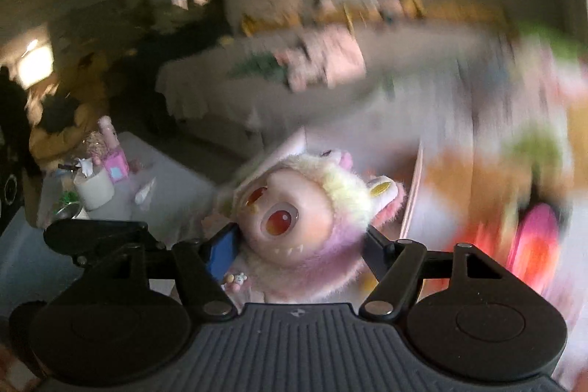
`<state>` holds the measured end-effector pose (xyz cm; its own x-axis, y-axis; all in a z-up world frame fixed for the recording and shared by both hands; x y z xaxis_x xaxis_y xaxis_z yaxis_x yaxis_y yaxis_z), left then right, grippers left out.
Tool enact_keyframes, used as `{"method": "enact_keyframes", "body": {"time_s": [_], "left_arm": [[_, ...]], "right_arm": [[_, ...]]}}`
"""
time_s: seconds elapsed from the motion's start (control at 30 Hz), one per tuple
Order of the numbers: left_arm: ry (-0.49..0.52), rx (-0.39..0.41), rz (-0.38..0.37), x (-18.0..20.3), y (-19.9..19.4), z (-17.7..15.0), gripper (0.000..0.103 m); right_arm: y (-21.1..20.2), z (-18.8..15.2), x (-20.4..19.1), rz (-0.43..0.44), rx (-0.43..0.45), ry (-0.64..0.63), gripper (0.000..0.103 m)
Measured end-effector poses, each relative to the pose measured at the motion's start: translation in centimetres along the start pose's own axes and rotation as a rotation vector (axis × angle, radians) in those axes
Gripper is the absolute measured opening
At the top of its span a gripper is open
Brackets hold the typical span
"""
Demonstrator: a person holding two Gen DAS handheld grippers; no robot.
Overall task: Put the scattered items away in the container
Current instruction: 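Carry the fluffy doll into the pink box and open both tools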
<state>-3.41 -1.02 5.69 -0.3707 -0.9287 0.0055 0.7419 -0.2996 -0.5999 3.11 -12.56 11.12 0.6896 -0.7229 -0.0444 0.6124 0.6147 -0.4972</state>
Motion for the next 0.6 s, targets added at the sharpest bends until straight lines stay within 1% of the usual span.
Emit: {"method": "enact_keyframes", "body": {"time_s": [0.07, 0.1, 0.17, 0.23, 0.27, 0.33, 0.4, 0.43, 0.5, 0.6], "left_arm": [[0.030, 0.093, 0.053, -0.8, -0.2, 3.1, 0.078], [0.034, 0.132, 0.076, -1.5, 0.0, 4.6, 0.078], [0.020, 0.190, 0.106, -3.0, 0.9, 7.2, 0.079], [-0.015, 0.205, 0.123, -4.7, 2.9, 8.8, 0.079], [-0.034, 0.195, 0.126, -5.4, 4.1, 9.1, 0.080], [-0.069, 0.120, 0.106, -6.6, 7.4, 8.9, 0.083], [-0.113, 0.027, 0.070, -7.1, 9.9, 7.8, 0.083], [-0.125, 0.005, 0.050, -7.2, 10.4, 7.3, 0.084], [-0.125, 0.008, 0.029, -7.2, 10.1, 6.6, 0.086], [-0.114, 0.024, -0.003, -7.0, 9.8, 6.5, 0.087]], "right_arm": [[0.9, 3.6, 0.9, -0.010, 0.050, -0.089, 0.071], [1.7, 4.9, 1.4, -0.010, 0.058, -0.110, 0.071], [4.3, 6.8, 3.0, 0.001, 0.038, -0.114, 0.071], [7.4, 7.1, 4.4, 0.009, 0.000, -0.117, 0.071], [9.5, 6.5, 5.2, 0.016, -0.040, -0.117, 0.071], [12.5, 4.9, 6.8, 0.016, -0.126, -0.085, 0.071], [13.5, 3.8, 8.7, 0.016, -0.153, -0.001, 0.071], [13.3, 3.7, 9.5, 0.024, -0.147, 0.036, 0.071], [12.6, 3.8, 11.0, -0.003, -0.123, 0.085, 0.071], [11.2, 3.7, 12.4, -0.064, -0.109, 0.101, 0.071]]}}
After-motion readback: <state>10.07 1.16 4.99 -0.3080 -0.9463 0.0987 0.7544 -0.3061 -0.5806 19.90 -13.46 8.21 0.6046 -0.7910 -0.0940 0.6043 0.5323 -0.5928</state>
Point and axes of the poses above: each gripper's, at about its wrist camera, not at the fingertips, and y roughly the way its jaws point, x to its right, z to its top, the point moved 5 cm from there along y, roughly the way its jaws point, and after that the axes turned 4 degrees about -x, right-handed, at the moved point
